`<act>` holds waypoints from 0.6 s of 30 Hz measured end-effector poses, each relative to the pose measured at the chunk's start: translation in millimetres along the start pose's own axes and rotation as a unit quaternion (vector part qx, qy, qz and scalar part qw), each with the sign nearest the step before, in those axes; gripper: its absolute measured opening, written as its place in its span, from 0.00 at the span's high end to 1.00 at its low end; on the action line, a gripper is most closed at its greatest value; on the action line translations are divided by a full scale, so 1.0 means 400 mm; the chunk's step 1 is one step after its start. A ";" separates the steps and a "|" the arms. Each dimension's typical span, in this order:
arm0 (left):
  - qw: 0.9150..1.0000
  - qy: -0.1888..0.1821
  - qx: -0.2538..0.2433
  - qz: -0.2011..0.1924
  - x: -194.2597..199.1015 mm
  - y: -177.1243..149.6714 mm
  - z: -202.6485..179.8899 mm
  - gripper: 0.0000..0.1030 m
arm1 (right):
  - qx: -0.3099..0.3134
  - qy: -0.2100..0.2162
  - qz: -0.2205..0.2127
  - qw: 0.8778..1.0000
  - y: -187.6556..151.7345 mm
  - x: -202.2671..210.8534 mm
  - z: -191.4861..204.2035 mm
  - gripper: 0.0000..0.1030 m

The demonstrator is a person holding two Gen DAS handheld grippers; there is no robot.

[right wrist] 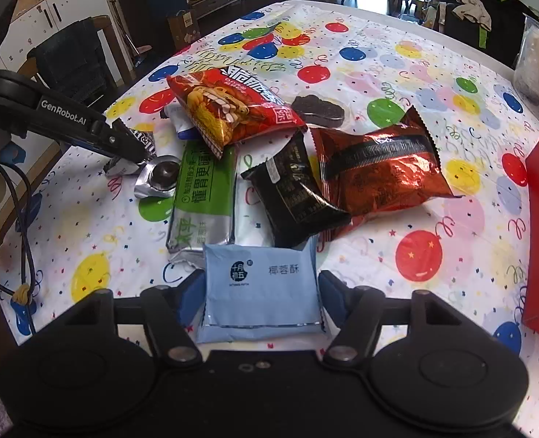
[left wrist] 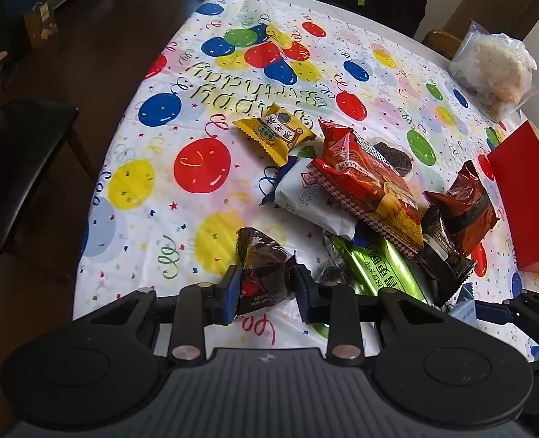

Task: Organize snacks
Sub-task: 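Return both tools to the pile and grasp the blue-white pastry packet with the right tool, then grasp the brown chocolate pack with the left tool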

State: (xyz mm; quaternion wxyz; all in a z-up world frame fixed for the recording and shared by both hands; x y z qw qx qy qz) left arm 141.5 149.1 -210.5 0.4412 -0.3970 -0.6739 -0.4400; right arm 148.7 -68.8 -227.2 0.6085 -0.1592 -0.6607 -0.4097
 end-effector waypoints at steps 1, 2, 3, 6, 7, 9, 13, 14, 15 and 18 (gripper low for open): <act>1.000 0.003 0.000 -0.001 0.001 -0.002 0.000 0.71 | 0.001 0.000 0.000 1.000 -0.003 0.002 0.001 0.37; 1.000 0.006 0.001 -0.002 0.003 -0.005 0.000 0.71 | 0.001 0.002 0.000 1.000 -0.006 0.005 0.001 0.37; 1.000 0.007 0.001 -0.003 0.005 -0.008 0.000 0.72 | -0.001 0.004 -0.001 1.000 -0.009 0.010 0.002 0.38; 1.000 0.012 0.003 -0.006 0.013 -0.019 0.001 0.72 | -0.008 0.008 -0.006 1.000 -0.015 0.026 -0.004 0.38; 1.000 0.013 0.004 -0.006 0.016 -0.022 0.001 0.72 | -0.011 0.009 -0.007 1.000 -0.017 0.033 -0.007 0.38; 1.000 0.012 0.008 -0.007 0.023 -0.029 0.002 0.73 | -0.015 0.013 -0.014 1.000 -0.022 0.051 -0.013 0.38; 1.000 0.009 0.010 -0.012 0.045 -0.043 -0.005 0.73 | -0.026 0.017 -0.028 0.999 -0.027 0.090 -0.028 0.38; 1.000 0.010 0.008 -0.014 0.052 -0.047 -0.009 0.73 | -0.029 0.018 -0.033 0.999 -0.028 0.100 -0.032 0.38; 1.000 0.012 0.007 -0.016 0.059 -0.050 -0.013 0.73 | -0.032 0.018 -0.036 0.999 -0.029 0.111 -0.037 0.38; 1.000 0.007 0.004 -0.023 0.085 -0.059 -0.032 0.73 | -0.039 0.020 -0.049 0.998 -0.033 0.145 -0.052 0.38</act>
Point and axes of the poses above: each gripper's, at about its wrist camera, not at the fingertips, and x roughly against the way its jaws point, z to its left, y to its top, the point moved 5 cm from there along -x, roughly the way its jaws point, and after that the axes turned 11 degrees about z, right-handed, at the moved point
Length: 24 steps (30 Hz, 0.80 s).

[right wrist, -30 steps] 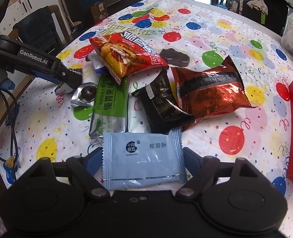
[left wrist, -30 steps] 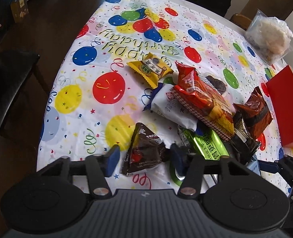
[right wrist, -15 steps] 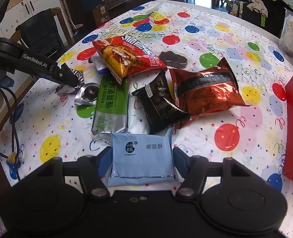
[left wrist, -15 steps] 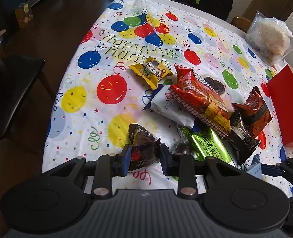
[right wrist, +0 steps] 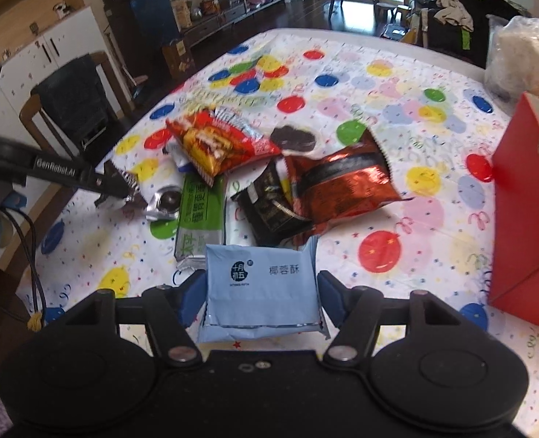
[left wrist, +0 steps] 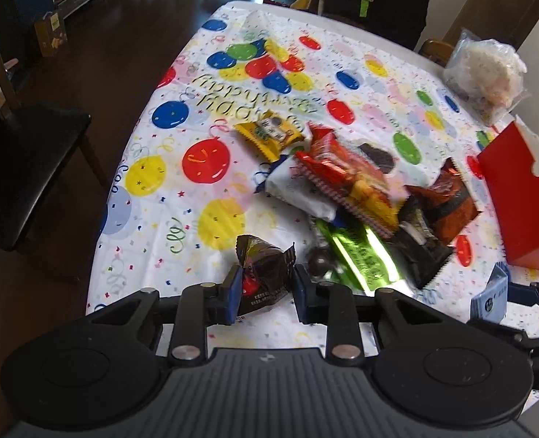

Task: Organize snacks

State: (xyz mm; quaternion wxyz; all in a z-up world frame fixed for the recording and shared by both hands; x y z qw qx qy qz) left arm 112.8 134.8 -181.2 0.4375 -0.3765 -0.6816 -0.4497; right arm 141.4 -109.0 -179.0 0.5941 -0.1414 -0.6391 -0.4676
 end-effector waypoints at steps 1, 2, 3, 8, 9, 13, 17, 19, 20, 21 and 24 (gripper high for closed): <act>1.000 0.000 -0.001 -0.002 0.010 -0.002 -0.008 0.73 | -0.003 0.000 -0.003 1.000 0.001 0.012 -0.006 0.38; 1.000 -0.001 -0.003 -0.004 0.021 -0.004 -0.017 0.73 | -0.005 0.001 -0.007 1.000 0.002 0.025 -0.013 0.38; 1.000 -0.003 -0.005 -0.007 0.031 -0.005 -0.028 0.73 | -0.008 0.001 -0.011 1.000 0.004 0.037 -0.018 0.38; 0.999 -0.011 -0.022 -0.021 0.081 -0.006 -0.090 0.73 | -0.024 0.010 -0.035 0.999 0.009 0.107 -0.062 0.37; 0.999 -0.013 -0.026 -0.023 0.090 -0.005 -0.104 0.73 | -0.026 0.011 -0.040 0.999 0.009 0.122 -0.071 0.38; 0.998 -0.017 -0.041 -0.033 0.123 0.002 -0.169 0.73 | -0.036 0.011 -0.062 0.997 0.013 0.179 -0.114 0.37; 0.997 -0.024 -0.060 -0.043 0.150 0.016 -0.244 0.73 | -0.043 0.008 -0.080 0.996 0.013 0.234 -0.164 0.37; 0.996 -0.027 -0.072 -0.045 0.157 0.025 -0.286 0.73 | -0.046 0.005 -0.086 0.995 0.010 0.256 -0.192 0.37; 0.996 -0.029 -0.077 -0.046 0.161 0.029 -0.308 0.73 | -0.048 0.003 -0.089 0.995 0.009 0.265 -0.207 0.37; 0.995 -0.031 -0.083 -0.047 0.163 0.033 -0.330 0.73 | -0.051 0.001 -0.092 0.994 0.006 0.274 -0.223 0.37; 0.993 -0.034 -0.102 -0.046 0.162 0.046 -0.398 0.73 | -0.061 -0.005 -0.099 0.993 0.001 0.297 -0.272 0.37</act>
Point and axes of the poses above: each gripper's, at about its wrist camera, not at the fingertips, and x roughly against the way its jaws point, z to its left, y to its top, the point moved 5 cm from there along -x, roughly the way its jaws point, and after that the axes turned 11 degrees about z, right-handed, at the moved point
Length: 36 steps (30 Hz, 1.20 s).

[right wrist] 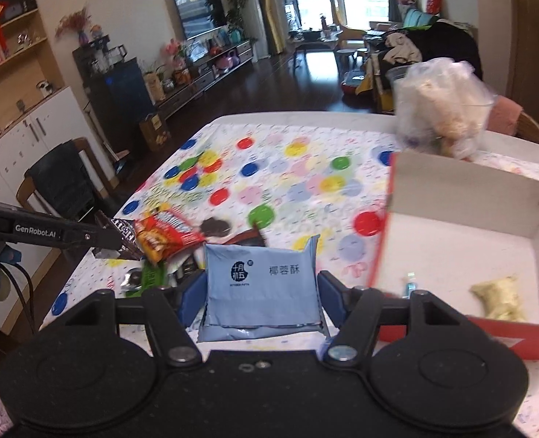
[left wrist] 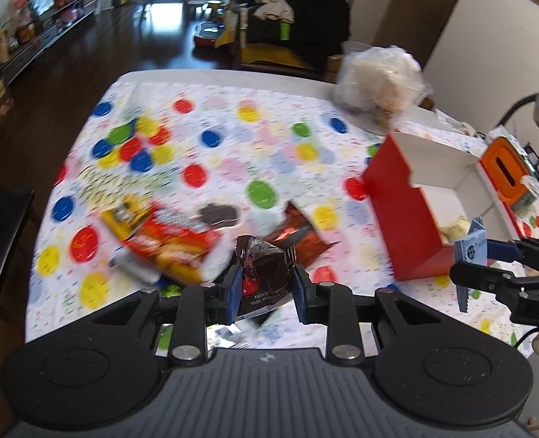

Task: Organize snacks

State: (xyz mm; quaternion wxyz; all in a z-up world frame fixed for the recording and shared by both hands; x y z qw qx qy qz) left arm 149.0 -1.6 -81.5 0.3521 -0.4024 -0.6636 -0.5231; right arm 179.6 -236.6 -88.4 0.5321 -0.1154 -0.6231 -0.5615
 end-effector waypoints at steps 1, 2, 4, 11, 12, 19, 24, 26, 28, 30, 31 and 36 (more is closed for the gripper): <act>1.000 -0.002 -0.006 0.000 -0.003 0.009 -0.022 0.73 | -0.004 -0.003 -0.003 1.000 0.001 0.007 -0.018 0.37; 1.000 -0.004 -0.012 0.000 -0.007 0.019 -0.044 0.73 | -0.008 -0.006 -0.005 1.000 0.003 0.014 -0.036 0.37; 1.000 -0.010 -0.023 0.001 -0.017 0.037 -0.090 0.73 | -0.012 -0.012 -0.010 1.000 0.007 0.028 -0.072 0.37; 0.997 -0.026 -0.072 0.004 -0.063 0.104 -0.263 0.73 | -0.031 -0.040 -0.013 0.999 0.015 0.061 -0.213 0.37; 0.997 -0.029 -0.078 0.006 -0.072 0.113 -0.288 0.73 | -0.035 -0.043 -0.012 0.998 0.015 0.063 -0.235 0.37; 0.992 -0.039 -0.120 0.021 -0.139 0.158 -0.449 0.72 | -0.063 -0.065 0.006 0.996 0.015 0.052 -0.383 0.37; 0.989 -0.037 -0.141 0.036 -0.199 0.191 -0.533 0.73 | -0.073 -0.079 0.019 0.994 0.021 0.028 -0.472 0.37; 0.989 -0.030 -0.139 0.041 -0.220 0.204 -0.545 0.73 | -0.075 -0.080 0.029 0.994 0.022 0.011 -0.501 0.37; 0.990 -0.023 -0.132 0.044 -0.238 0.212 -0.542 0.73 | -0.077 -0.082 0.039 0.993 0.023 -0.010 -0.524 0.37; 0.992 -0.014 -0.112 0.053 -0.252 0.213 -0.517 0.73 | -0.083 -0.086 0.044 0.992 0.021 -0.020 -0.545 0.37; 0.993 -0.015 -0.100 0.058 -0.257 0.209 -0.501 0.72 | -0.086 -0.082 0.042 0.992 0.020 -0.020 -0.550 0.37; 0.996 0.008 -0.031 0.089 -0.292 0.188 -0.406 0.72 | -0.079 -0.067 0.038 0.994 0.021 -0.023 -0.550 0.37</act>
Point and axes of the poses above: each gripper's, at about its wrist camera, not at the fingertips, and x roughly against the way its jaws point, z to its left, y to its top, the point moved 5 cm from there along -x, roughly the way its jaws point, and after that the axes turned 11 degrees about z, right-handed, at the moved point
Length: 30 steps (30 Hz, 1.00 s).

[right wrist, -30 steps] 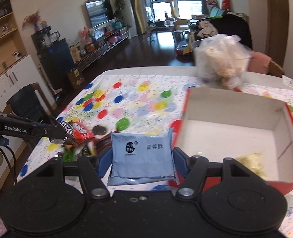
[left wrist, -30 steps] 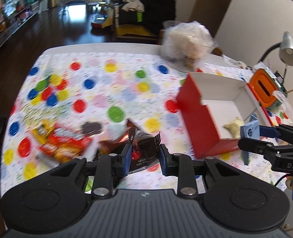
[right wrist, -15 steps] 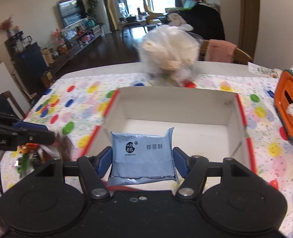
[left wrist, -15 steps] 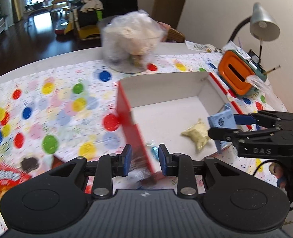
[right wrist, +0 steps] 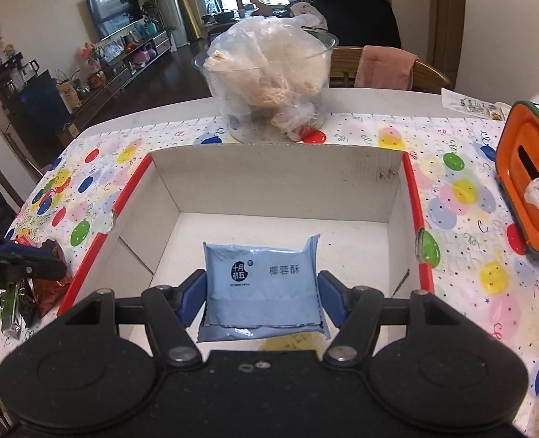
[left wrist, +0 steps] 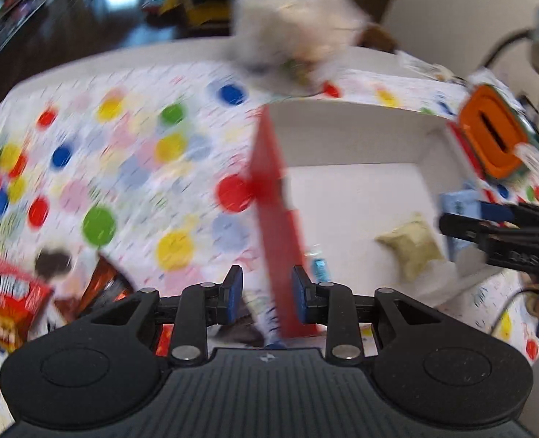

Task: Organize snacks

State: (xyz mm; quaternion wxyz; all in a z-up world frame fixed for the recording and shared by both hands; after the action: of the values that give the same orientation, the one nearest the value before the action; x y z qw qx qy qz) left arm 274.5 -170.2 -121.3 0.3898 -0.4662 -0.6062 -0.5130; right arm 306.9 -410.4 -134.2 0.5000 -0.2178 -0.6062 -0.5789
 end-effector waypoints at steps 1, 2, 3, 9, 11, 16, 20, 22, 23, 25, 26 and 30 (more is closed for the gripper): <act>1.000 -0.002 0.013 0.005 -0.007 -0.003 0.016 0.72 | 0.000 0.003 -0.001 1.000 0.001 -0.001 0.002 0.37; 1.000 -0.003 0.023 0.011 -0.016 -0.006 0.028 0.72 | -0.001 0.007 -0.002 1.000 0.005 -0.004 0.003 0.37; 0.999 -0.003 0.028 0.016 -0.024 -0.010 0.036 0.72 | -0.002 0.010 -0.002 1.000 0.008 -0.007 0.003 0.37; 1.000 0.006 0.000 0.008 -0.049 -0.051 0.067 0.38 | -0.006 0.024 0.003 1.000 0.012 -0.019 0.004 0.37; 1.000 0.005 -0.004 0.006 -0.057 -0.064 0.076 0.30 | -0.004 0.028 0.006 1.000 0.008 -0.024 0.008 0.37; 0.998 0.032 -0.051 0.026 -0.111 -0.088 0.065 0.30 | -0.008 0.028 0.015 0.999 -0.001 -0.043 0.012 0.37; 0.996 0.037 -0.079 0.027 -0.141 -0.100 0.064 0.30 | -0.005 0.028 0.018 0.999 -0.004 -0.050 0.022 0.37; 0.995 0.034 -0.092 0.028 -0.152 -0.100 0.056 0.30 | 0.000 0.026 0.020 0.999 -0.005 -0.054 0.026 0.37; 0.994 0.031 -0.101 0.030 -0.158 -0.098 0.050 0.30 | 0.000 0.025 0.022 0.999 -0.005 -0.057 0.027 0.37; 0.993 0.032 -0.111 0.035 -0.173 -0.093 0.038 0.31 | 0.001 0.024 0.025 0.999 -0.007 -0.062 0.028 0.37; 0.993 0.031 -0.111 0.039 -0.181 -0.090 0.036 0.32 | 0.001 0.022 0.026 0.999 -0.008 -0.064 0.028 0.37; 0.993 0.025 -0.103 0.051 -0.207 -0.083 0.038 0.45 | 0.001 0.019 0.030 0.999 -0.011 -0.069 0.029 0.37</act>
State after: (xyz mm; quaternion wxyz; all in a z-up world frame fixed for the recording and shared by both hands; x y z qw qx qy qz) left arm 264.3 -170.3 -211.0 0.3801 -0.5211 -0.5159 -0.5638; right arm 310.3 -392.2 -158.1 0.5289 -0.2242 -0.5902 -0.5672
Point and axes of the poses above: each gripper's, at about its wrist camera, not at the fingertips, and x roughly against the way its jaws point, z to its left, y to its top, the point moved 5 cm from there along -x, roughly the way its jaws point, and after that the axes turned 11 degrees about z, right-handed, at the moved point
